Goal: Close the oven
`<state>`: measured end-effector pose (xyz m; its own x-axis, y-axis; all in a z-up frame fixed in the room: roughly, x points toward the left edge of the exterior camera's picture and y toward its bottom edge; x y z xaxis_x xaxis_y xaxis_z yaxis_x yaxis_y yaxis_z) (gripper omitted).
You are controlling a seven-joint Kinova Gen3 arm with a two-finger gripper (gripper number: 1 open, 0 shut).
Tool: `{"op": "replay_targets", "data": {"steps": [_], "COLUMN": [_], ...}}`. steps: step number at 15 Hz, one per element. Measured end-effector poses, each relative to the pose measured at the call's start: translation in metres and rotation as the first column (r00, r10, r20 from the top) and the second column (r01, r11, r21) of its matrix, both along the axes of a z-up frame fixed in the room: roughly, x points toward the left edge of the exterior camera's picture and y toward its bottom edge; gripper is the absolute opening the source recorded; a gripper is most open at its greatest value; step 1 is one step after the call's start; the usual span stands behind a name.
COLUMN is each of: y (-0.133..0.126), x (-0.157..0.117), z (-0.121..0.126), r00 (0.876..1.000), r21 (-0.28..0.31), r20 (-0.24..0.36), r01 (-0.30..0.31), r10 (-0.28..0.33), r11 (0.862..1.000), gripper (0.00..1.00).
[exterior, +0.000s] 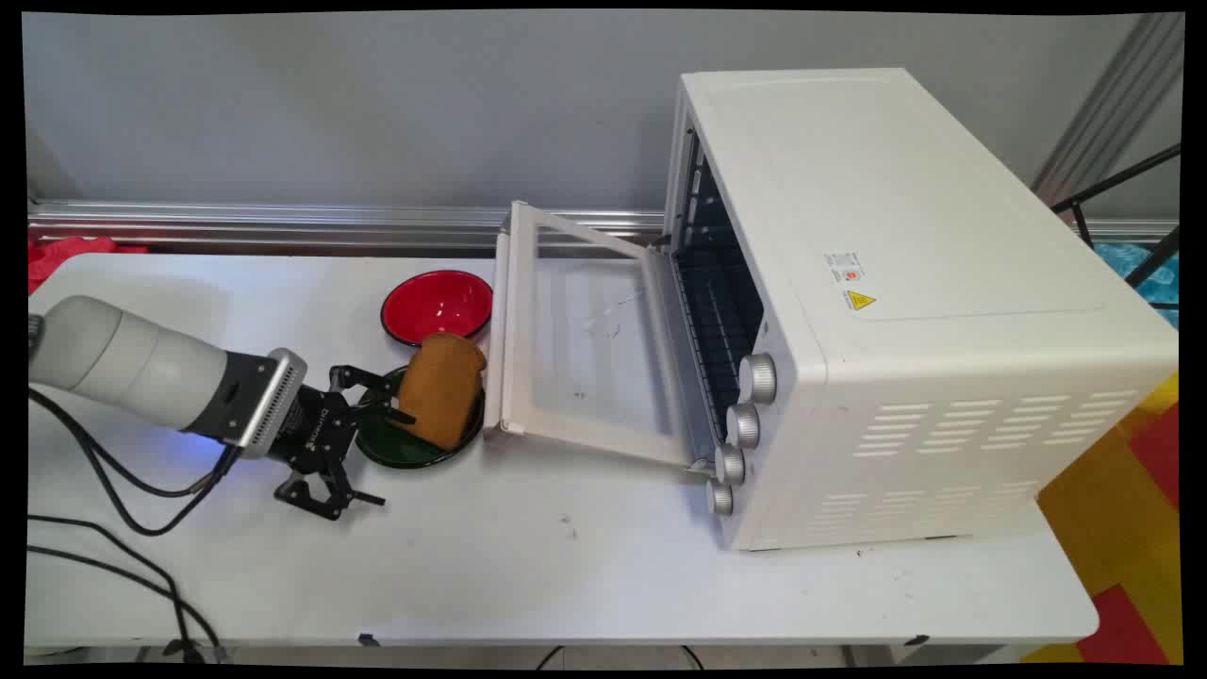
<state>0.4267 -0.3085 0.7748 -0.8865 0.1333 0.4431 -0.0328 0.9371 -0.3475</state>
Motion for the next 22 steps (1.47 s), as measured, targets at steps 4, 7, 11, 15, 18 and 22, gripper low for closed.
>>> {"op": "replay_targets", "data": {"steps": [4, 7, 11, 15, 18, 22], "y": [-0.005, -0.014, -0.048, -0.100, -0.131, -0.167], "x": [-0.004, -0.008, -0.012, -0.004, 0.004, 0.014], "z": [0.016, 0.035, 0.066, 0.085, 0.089, 0.091], "r00": [1.000, 0.998, 0.989, 0.970, 0.955, 0.933], "r21": [0.055, 0.113, 0.187, 0.231, 0.260, 0.303], "r20": [-0.021, -0.034, -0.051, -0.060, -0.067, -0.074], "r01": [-0.021, -0.052, -0.127, -0.214, -0.264, -0.314], "r10": [0.023, 0.057, 0.139, 0.234, 0.290, 0.351], "r11": [0.998, 0.992, 0.974, 0.949, 0.929, 0.900], "gripper": [1.00, 1.00, 1.00, 1.00, 1.00, 1.00]}}
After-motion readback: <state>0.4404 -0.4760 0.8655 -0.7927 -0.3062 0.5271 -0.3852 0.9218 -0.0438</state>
